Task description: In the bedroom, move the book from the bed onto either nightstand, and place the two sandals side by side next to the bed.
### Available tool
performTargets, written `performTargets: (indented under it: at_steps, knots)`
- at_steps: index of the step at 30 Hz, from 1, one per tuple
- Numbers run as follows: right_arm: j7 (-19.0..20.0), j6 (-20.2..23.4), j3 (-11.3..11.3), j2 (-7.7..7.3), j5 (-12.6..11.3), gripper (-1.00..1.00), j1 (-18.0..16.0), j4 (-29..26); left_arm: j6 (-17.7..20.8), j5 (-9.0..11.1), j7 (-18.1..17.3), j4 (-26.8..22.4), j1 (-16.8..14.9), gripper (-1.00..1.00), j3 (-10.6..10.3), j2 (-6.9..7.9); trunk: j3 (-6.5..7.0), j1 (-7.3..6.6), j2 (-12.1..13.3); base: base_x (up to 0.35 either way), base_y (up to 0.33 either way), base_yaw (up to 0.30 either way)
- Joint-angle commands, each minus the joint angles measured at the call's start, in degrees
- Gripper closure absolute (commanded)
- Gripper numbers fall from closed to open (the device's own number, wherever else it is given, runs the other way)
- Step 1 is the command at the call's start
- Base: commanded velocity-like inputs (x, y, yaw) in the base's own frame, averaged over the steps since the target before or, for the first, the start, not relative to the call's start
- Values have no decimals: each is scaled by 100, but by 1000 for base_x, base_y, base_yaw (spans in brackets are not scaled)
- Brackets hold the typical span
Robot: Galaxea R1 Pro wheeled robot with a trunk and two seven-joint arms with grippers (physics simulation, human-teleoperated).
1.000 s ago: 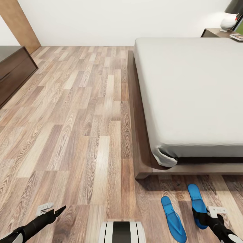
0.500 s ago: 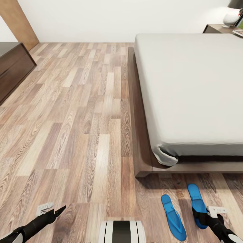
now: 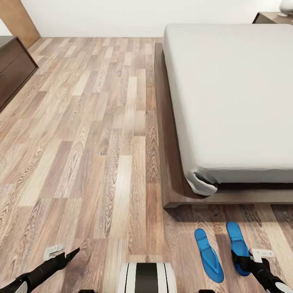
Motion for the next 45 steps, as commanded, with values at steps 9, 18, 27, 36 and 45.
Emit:
performTargets:
  at_steps: [9, 18, 27, 36, 45]
  knots:
    - [9, -29, 32, -6, -62, 100, -4, 10, -11, -2, -32, 7, -3, -100, 16, -1, -203, 22, -13, 0, 0, 0]
    - [9, -26, 32, -9, -62, 100, -4, 2, 388, 9, -440, -666, -8, -100, 57, 55, -292, 32, -19, 0, 0, 0]
    - [9, -26, 31, -9, -61, 100, -4, 1, 2428, -24, -1749, -2910, -12, -100, 485, 181, -292, 32, -19, 0, 0, 0]
    - [25, -21, 29, -12, -62, 100, -4, -15, 2467, -29, -1793, -2956, -12, -100, 543, 184, -336, 37, -21, 0, 0, 0]
    - [27, -20, 31, -9, -56, 100, -4, -17, 2468, -28, -1779, -2955, -12, -100, 542, 184, -469, 53, -29, 0, 0, 0]
